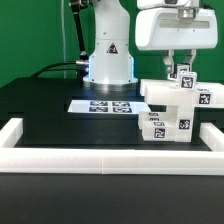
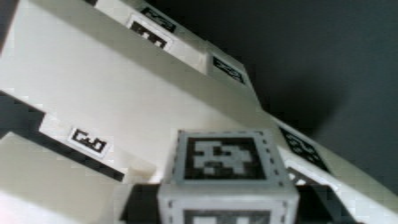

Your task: Assemble chair

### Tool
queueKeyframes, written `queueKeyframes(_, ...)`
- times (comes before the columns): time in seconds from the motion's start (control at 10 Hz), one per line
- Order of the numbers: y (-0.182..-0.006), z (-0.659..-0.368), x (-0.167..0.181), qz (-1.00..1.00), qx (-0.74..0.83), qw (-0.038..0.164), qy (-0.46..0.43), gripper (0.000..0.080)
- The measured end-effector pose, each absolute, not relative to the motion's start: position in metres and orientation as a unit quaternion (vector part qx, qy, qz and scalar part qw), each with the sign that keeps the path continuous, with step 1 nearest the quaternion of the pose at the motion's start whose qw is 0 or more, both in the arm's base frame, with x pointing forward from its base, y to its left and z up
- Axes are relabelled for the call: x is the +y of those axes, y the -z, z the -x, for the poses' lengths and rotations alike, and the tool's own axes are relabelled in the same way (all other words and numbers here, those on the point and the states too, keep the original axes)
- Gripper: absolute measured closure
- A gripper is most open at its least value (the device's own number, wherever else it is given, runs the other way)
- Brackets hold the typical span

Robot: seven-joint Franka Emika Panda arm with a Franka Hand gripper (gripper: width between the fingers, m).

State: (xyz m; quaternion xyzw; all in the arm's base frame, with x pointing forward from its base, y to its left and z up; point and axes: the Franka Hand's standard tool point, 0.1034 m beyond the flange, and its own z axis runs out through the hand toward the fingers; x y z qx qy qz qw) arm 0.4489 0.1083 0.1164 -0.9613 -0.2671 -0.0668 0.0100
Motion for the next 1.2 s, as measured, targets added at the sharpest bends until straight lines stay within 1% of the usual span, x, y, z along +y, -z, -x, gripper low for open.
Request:
queueKeyframes(0.2,-0.1164,-0.4489,0.1083,0.963,-0.261,0.011,0.067,0.0514)
queueKeyframes(0.3,-0.1164,-0.4488,0.1085,0.979,-0.192,0.016,0.066,0.0514)
queueKeyframes(1.0,-0.1164,-0.4489,0.1084,0.998,0.01,0.029,0.062,0.0512)
queueKeyframes(1.2,-0.1164,-0.4489,0.1085,0.993,0.093,0.036,0.059,0.0512)
